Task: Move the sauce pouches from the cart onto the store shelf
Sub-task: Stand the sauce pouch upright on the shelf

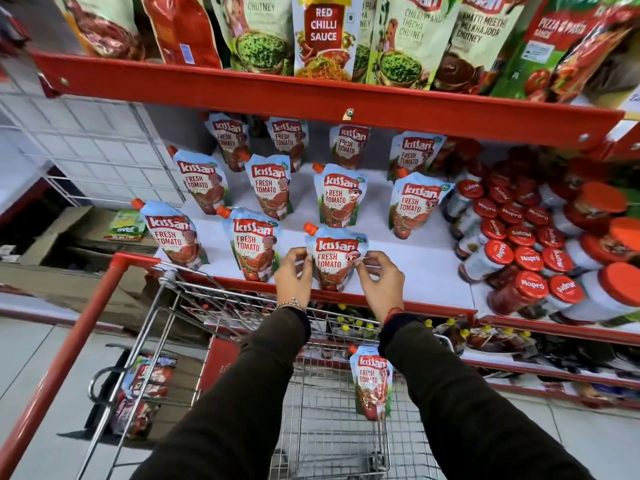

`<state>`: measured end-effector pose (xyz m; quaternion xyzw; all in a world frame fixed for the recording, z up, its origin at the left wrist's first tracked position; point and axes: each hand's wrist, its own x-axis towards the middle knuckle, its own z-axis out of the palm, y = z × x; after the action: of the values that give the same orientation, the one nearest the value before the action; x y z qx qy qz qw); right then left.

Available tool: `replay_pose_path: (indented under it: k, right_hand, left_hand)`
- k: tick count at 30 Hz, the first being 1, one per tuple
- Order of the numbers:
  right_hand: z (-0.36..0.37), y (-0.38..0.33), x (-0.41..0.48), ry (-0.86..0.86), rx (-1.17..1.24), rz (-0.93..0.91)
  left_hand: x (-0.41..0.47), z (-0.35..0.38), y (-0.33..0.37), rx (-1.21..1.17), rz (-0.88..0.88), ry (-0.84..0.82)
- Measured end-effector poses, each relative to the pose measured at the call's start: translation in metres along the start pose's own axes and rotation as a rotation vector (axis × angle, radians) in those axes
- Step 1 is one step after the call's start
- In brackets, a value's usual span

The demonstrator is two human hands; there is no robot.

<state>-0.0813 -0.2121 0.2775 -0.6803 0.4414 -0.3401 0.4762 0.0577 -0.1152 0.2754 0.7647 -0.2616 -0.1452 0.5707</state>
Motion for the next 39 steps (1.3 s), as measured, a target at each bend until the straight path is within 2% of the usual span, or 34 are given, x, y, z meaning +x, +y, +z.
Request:
replay_pose_path:
  k: [5, 23, 34, 39]
  right_hand:
    - [0.005, -0.002, 0.003, -0.075, 0.034, -0.018]
    - [0.006, 0.000, 0.008, -0.145, 0.054, 0.043]
    - [-0.001, 0.004, 0.005, -0.119, 0.024, 0.069]
    - [-0.012, 0.014, -0.012, -0.003, 0.014, 0.105]
  left_hand:
    - [-0.004, 0.003, -0.002, 0.017, 0.049, 0.023]
    - [-0.007, 0.005, 0.009, 0.025, 0.040, -0.001]
    - [-0.011, 0.006, 0.007, -0.001, 0.025, 0.011]
    - [-0.036, 0.004, 0.001, -0.093, 0.047, 0.124]
